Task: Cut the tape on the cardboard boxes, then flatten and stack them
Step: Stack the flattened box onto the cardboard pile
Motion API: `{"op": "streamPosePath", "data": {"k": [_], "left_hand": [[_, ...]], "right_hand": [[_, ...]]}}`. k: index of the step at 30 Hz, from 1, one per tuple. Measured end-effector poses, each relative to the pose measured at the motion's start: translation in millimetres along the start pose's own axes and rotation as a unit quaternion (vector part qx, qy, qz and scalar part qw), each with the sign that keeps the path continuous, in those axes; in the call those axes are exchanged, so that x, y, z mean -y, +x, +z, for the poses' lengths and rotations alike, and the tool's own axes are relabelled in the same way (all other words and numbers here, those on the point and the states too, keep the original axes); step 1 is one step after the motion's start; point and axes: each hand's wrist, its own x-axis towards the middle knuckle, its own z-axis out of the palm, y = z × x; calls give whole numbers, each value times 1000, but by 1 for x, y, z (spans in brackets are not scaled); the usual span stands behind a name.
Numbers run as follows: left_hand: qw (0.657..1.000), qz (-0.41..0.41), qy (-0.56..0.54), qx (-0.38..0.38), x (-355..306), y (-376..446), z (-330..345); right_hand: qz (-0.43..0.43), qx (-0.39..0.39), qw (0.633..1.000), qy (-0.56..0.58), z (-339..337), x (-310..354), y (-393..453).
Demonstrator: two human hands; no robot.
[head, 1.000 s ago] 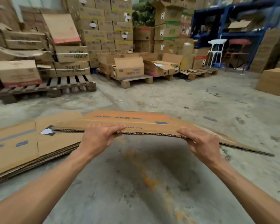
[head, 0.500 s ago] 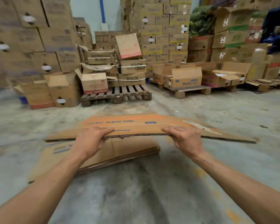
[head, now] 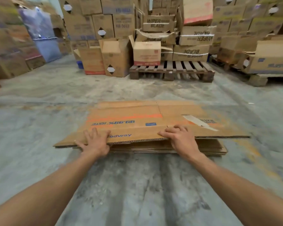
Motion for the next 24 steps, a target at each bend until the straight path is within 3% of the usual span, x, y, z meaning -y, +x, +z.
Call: {"op": "streamPosePath", "data": {"k": [2, 4, 10, 16, 24], "left_hand": [[999, -21, -21, 32, -6, 14, 27], [998, -20, -50, 41, -9, 28, 48], [987, 9, -160, 16, -12, 69, 80], [991, 25, -126, 35, -9, 82, 96], [995, 15, -67, 77, -21, 89, 93]], "right_hand": [[35, 129, 991, 11, 29, -10, 3], [54, 189, 980, 8, 49, -22, 3], [82, 237, 968, -8, 78, -49, 16], [116, 285, 948, 83, 99, -55, 24], [92, 300, 949, -22, 107, -37, 40]]}}
